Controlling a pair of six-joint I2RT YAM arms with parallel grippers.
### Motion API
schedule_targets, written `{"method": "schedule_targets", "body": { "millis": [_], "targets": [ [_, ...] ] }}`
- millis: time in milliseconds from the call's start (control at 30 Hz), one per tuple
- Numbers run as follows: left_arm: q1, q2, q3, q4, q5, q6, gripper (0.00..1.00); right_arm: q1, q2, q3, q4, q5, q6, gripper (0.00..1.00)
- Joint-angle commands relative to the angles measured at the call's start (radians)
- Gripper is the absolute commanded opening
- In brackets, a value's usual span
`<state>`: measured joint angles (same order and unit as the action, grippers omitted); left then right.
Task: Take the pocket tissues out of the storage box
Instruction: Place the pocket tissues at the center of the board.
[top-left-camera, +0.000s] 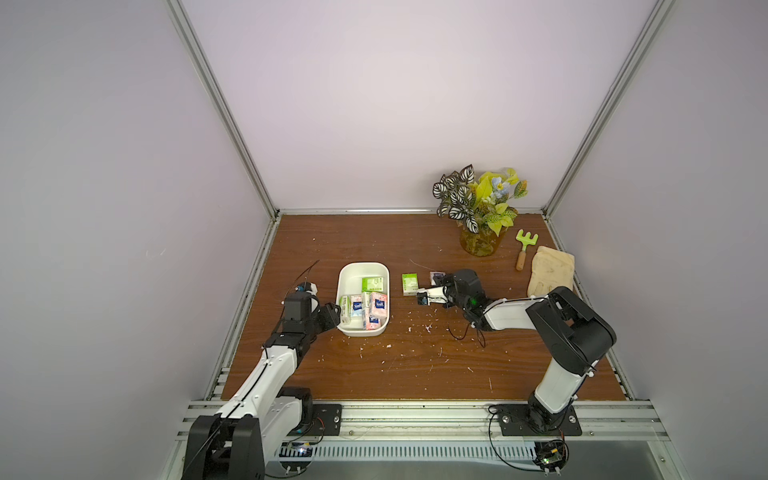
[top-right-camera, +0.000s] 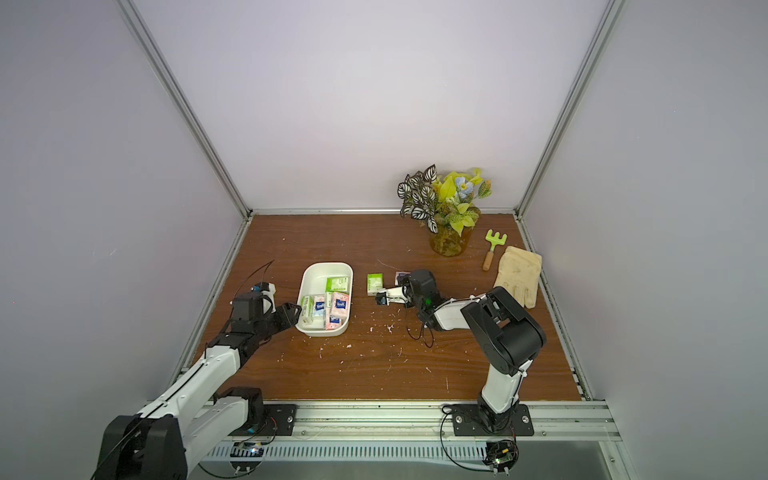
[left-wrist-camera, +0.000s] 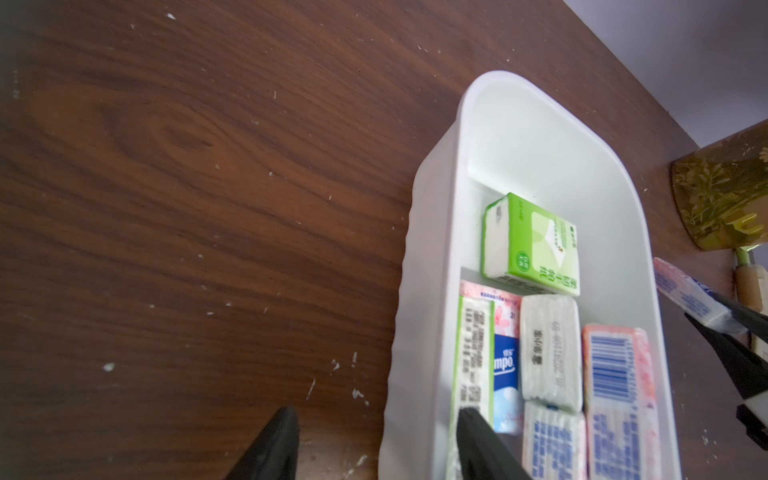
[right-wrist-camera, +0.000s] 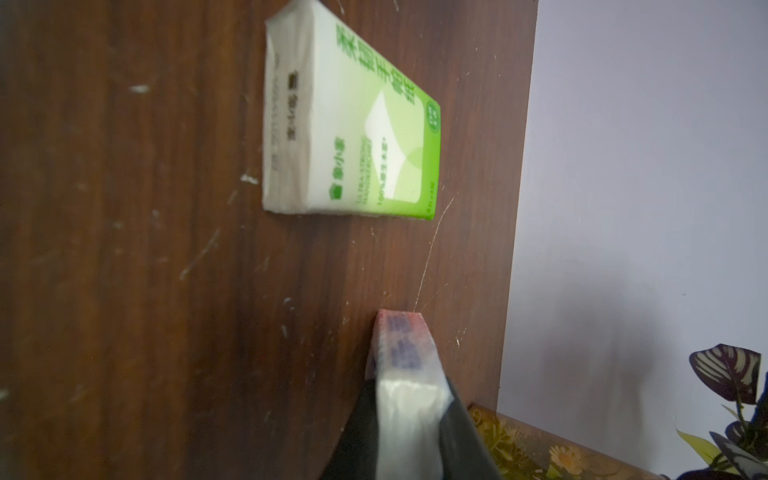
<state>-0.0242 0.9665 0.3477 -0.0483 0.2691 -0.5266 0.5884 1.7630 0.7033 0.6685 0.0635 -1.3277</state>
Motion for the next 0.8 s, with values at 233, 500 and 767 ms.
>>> {"method": "schedule_targets", "body": {
  "millis": [233,500,767],
  "targets": [
    [0.012,-0.006,0.025,-0.002,0.004,0.014,0.57,-0.002,-0.021,0.041,-0.055,-0.034,0.024,0.28],
    [0.014,-0.012,0.029,-0.005,0.005,0.016,0.57,-0.001,-0.054,0.042,-0.111,-0.051,0.047,0.48],
    [0.014,-0.021,0.031,-0.012,0.001,0.017,0.57,0.001,-0.097,0.071,-0.214,-0.09,0.105,0.71]
  ]
}}
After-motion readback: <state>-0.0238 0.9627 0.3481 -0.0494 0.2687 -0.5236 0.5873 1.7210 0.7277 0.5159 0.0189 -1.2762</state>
